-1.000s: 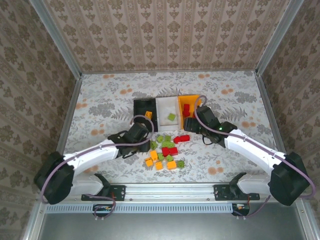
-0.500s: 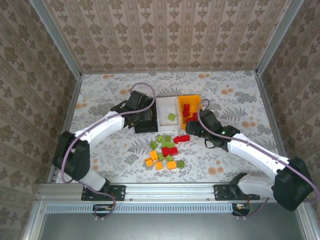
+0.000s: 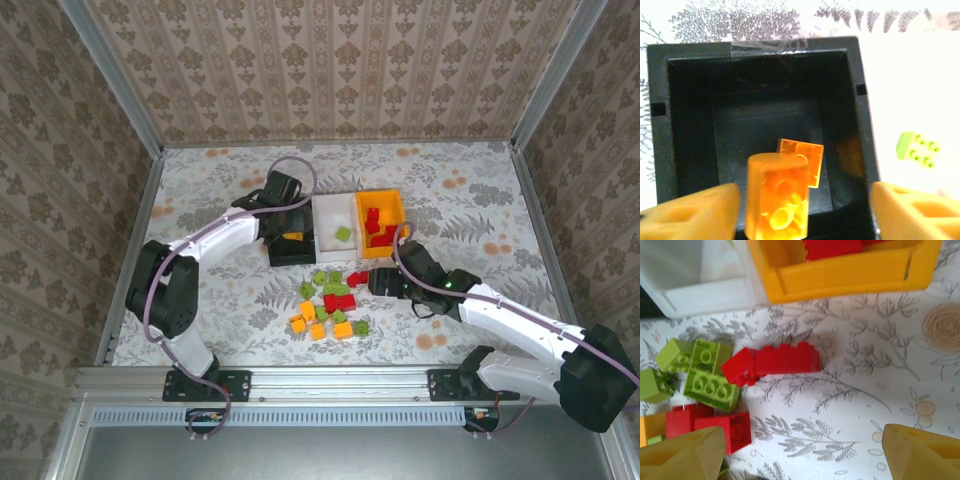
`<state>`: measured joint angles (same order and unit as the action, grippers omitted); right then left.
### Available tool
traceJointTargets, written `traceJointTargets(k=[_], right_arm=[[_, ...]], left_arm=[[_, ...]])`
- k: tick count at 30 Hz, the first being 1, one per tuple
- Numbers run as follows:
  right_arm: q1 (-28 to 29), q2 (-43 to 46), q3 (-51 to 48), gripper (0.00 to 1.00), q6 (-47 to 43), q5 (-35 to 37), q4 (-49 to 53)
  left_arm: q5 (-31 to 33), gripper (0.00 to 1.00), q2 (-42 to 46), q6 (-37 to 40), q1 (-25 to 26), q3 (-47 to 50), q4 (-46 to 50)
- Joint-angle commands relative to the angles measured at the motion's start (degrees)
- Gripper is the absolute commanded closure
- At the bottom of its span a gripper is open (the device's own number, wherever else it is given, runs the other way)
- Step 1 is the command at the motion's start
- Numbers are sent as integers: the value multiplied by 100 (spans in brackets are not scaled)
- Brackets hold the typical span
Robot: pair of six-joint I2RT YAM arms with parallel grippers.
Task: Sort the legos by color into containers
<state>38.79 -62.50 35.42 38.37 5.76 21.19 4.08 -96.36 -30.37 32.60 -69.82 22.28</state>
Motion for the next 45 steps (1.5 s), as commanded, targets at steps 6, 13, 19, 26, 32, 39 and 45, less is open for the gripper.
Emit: traceJointTargets(k=[6, 13, 19, 26, 32, 39, 45], right_arm=[[399, -218, 7, 15, 153, -234, -237], [963, -1069, 298, 12, 9, -370, -558], [1283, -1686, 594, 9, -7, -150, -753], [1285, -2316, 841, 13, 110, 226, -542], [1246, -2310, 750, 23, 438, 718, -134], [1210, -2063, 748, 19, 376, 688, -262], [1206, -2631, 1012, 19, 298, 510, -449]], left_arm=[[-229, 1, 1774, -121, 576, 692, -226], [122, 0, 3027, -590, 1151, 2074, -229], [344, 0, 3931, -972, 1291, 3002, -121], [485, 0, 4453, -1168, 1275, 3438, 112], [502, 0, 4574, -1168, 1248, 3484, 185], [497, 0, 4604, -1173, 1230, 3510, 198], [498, 0, 4647, -1182, 1186, 3545, 273]])
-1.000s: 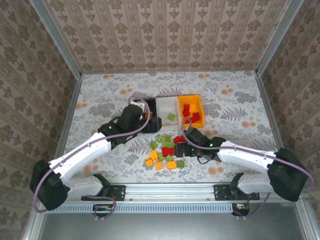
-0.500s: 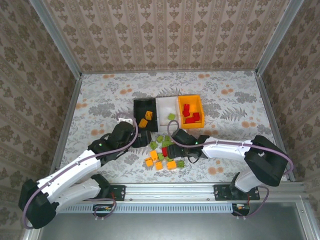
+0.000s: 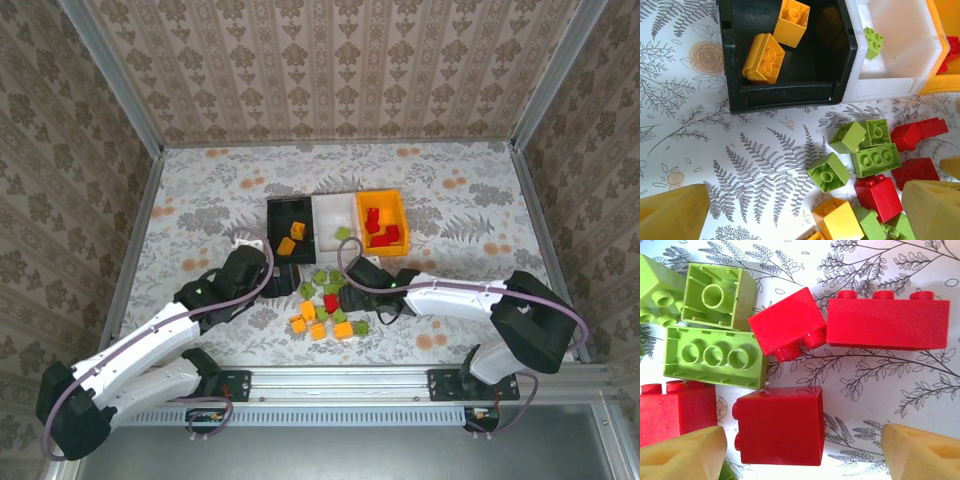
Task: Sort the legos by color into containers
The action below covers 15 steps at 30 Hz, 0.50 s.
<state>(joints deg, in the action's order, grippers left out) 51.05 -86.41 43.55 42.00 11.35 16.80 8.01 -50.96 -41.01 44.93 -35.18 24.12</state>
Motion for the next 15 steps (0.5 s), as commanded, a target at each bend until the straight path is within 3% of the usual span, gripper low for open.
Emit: traceJointTargets(k=[1, 7, 11, 15], right_arm=[[-31, -330, 232, 20, -60, -35, 2], [-66, -397, 111, 37, -90, 20, -135], [-68, -131, 18, 52, -258, 42, -191], [-77, 372, -26, 60, -348, 77, -39]], left_arm=[[99, 0, 114, -128, -50, 90, 89], [84, 0, 147, -160, -90, 125, 103], [-38, 0, 133, -148, -99, 171, -13], [-118, 0, 128, -121, -112, 186, -54]])
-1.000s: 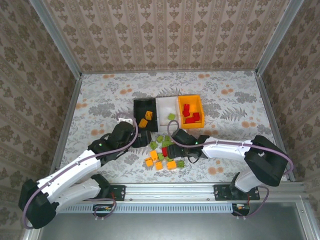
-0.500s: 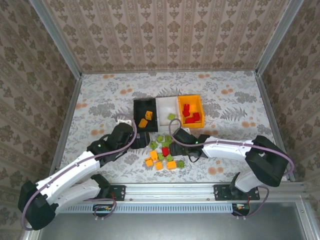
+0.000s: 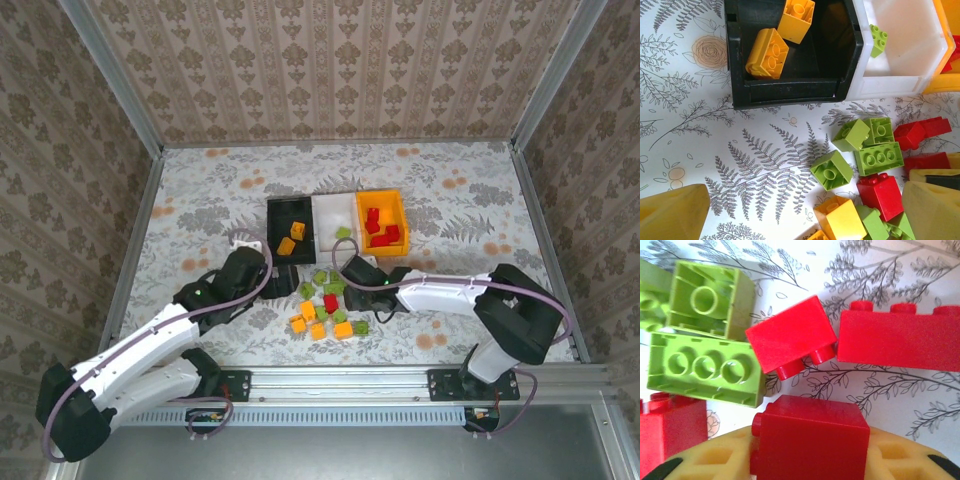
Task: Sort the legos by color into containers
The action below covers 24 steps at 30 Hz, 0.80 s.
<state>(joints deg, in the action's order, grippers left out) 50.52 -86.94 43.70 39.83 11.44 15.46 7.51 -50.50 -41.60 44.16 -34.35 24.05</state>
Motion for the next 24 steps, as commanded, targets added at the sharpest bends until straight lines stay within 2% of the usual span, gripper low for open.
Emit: traceJointTargets(k=[1, 4, 9, 15, 19, 24], right_arm=[[-23, 624, -16, 61, -164, 77, 195], [-82, 1255, 212, 62, -344, 217, 533], [-881, 1550, 750, 62, -519, 168, 828], [-1768, 761, 1467, 61, -546, 162, 838], [-2116, -125, 2008, 60, -522, 157, 808], [-2382, -886, 2596, 53, -419, 105, 859]], left_arm=[[-83, 0, 91, -67, -46, 104, -50], [-169, 0, 113, -8, -39, 100, -50], [-258, 0, 119, 5, -44, 111, 18], [-363, 0, 211, 37, -45, 202, 36], [-455, 0, 176, 99, -39, 200, 48], [-543, 0, 92, 169, -37, 199, 43]])
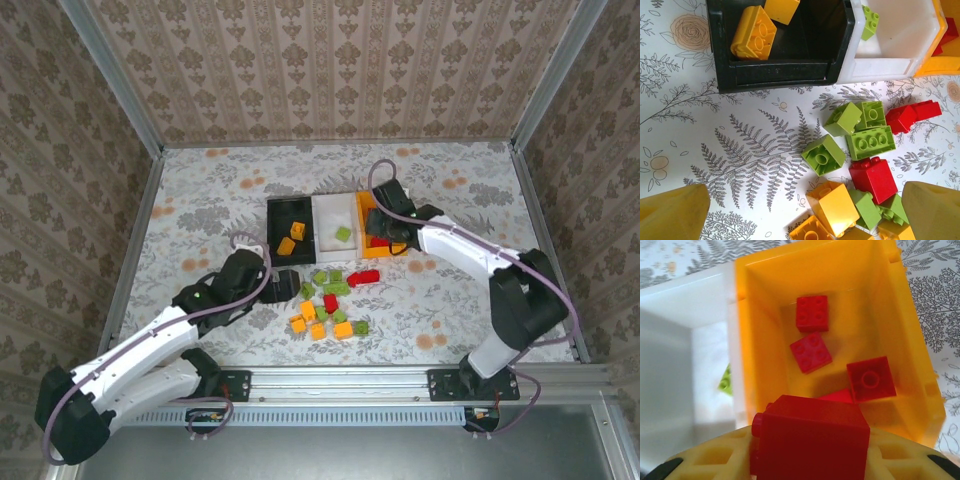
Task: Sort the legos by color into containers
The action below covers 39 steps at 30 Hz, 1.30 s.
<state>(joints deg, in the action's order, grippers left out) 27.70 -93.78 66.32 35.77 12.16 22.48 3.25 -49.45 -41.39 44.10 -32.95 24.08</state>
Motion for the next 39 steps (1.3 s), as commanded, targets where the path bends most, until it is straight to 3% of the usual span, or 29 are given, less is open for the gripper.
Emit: traceJointTargets(k=[1, 5, 7, 12, 17, 26, 39], right_arm=[[-129, -302, 443, 51, -17, 23, 160], [-184, -536, 840, 27, -64, -16, 312], [-180, -458, 882, 22, -88, -83, 307], [-14, 276, 324, 19, -132, -300, 89], [293, 1128, -724, 18, -36, -326, -143], [562, 2116, -1831, 18, 176, -391, -246], [568, 2433, -2203, 18, 264, -390, -373]], left_arm=[[-129, 0, -45, 169, -24, 56, 35], [-238, 0, -164, 257, -8, 36, -23], [-263, 0, -248, 310, 32, -5, -24], [-166, 2, -470, 438, 330, -133, 124], [-74, 12, -807, 321, 813, -42, 29], [240, 16, -1659, 53, 1515, -10, 54], [309, 26, -1786, -340, 1553, 490, -2]])
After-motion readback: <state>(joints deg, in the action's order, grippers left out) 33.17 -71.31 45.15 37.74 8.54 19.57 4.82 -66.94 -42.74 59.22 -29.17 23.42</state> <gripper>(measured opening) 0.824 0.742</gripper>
